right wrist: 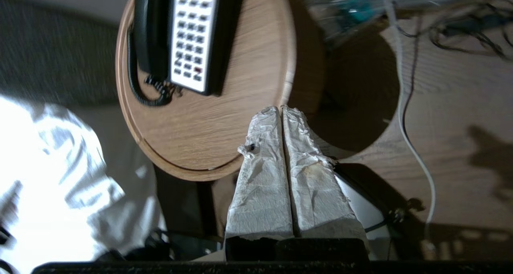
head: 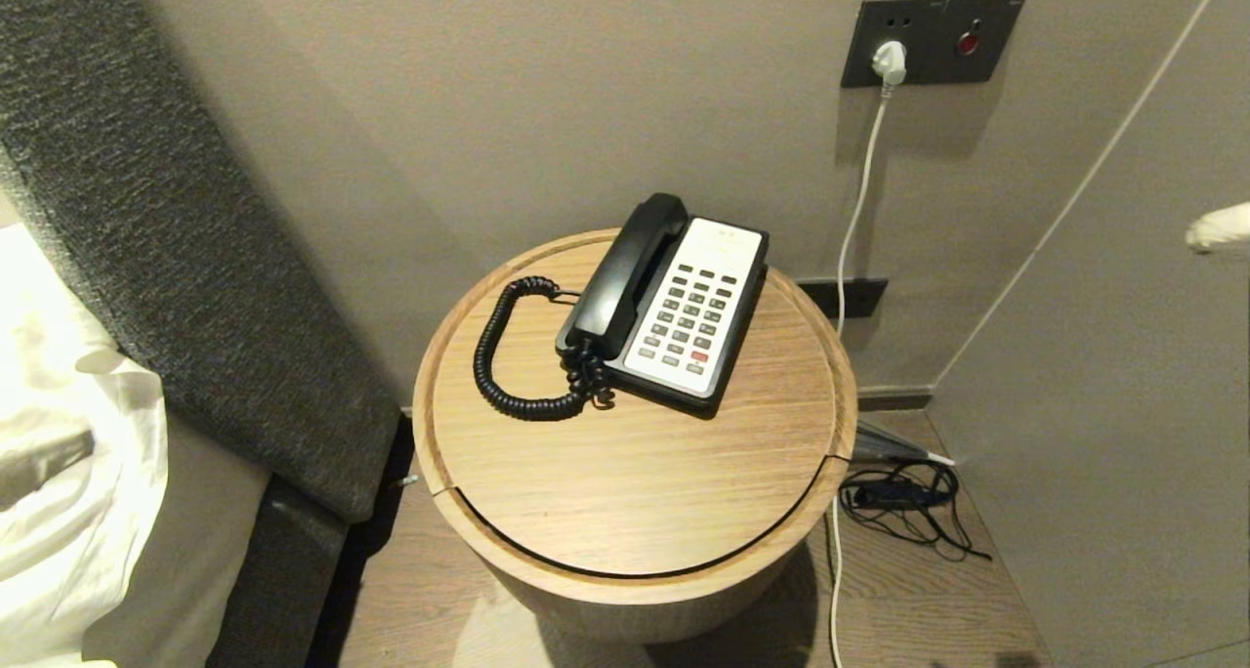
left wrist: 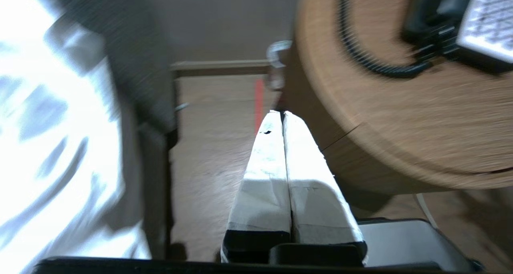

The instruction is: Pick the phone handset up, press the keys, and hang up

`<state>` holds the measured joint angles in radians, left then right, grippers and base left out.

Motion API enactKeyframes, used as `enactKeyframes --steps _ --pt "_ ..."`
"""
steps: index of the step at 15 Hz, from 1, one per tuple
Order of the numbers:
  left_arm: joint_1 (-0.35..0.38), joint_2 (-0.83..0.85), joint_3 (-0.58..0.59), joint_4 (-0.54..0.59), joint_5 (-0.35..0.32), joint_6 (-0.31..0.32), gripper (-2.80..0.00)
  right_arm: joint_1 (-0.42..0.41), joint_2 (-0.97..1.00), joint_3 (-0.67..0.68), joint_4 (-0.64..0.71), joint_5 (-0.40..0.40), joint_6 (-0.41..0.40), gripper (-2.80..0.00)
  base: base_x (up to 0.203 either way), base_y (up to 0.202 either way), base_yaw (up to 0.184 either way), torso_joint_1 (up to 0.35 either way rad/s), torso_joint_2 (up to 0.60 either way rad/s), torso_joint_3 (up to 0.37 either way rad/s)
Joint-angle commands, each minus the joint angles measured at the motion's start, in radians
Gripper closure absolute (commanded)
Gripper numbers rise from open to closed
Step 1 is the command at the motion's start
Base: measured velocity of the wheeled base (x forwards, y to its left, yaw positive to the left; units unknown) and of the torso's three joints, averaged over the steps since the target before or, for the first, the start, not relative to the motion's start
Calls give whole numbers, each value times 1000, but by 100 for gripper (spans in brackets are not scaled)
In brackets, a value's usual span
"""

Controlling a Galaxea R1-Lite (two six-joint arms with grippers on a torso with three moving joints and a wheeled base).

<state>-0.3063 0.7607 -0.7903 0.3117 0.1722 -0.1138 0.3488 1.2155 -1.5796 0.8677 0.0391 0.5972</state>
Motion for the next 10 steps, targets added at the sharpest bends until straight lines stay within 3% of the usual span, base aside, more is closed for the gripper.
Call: enactKeyframes --steps 1,4,7,10 --pt "61 -180 97 3 14 -3 0 -104 -196 89 5 13 37 0 0 0 0 0 0 0" --pt "171 -368 243 10 31 4 0 -178 -299 126 28 41 62 0 0 0 0 0 0 0" --pt "255 -497 402 1 20 32 0 -181 -365 186 40 44 64 0 0 0 0 0 0 0" --pt "316 -606 455 31 -18 50 0 -181 -391 227 38 44 65 0 0 0 0 0 0 0"
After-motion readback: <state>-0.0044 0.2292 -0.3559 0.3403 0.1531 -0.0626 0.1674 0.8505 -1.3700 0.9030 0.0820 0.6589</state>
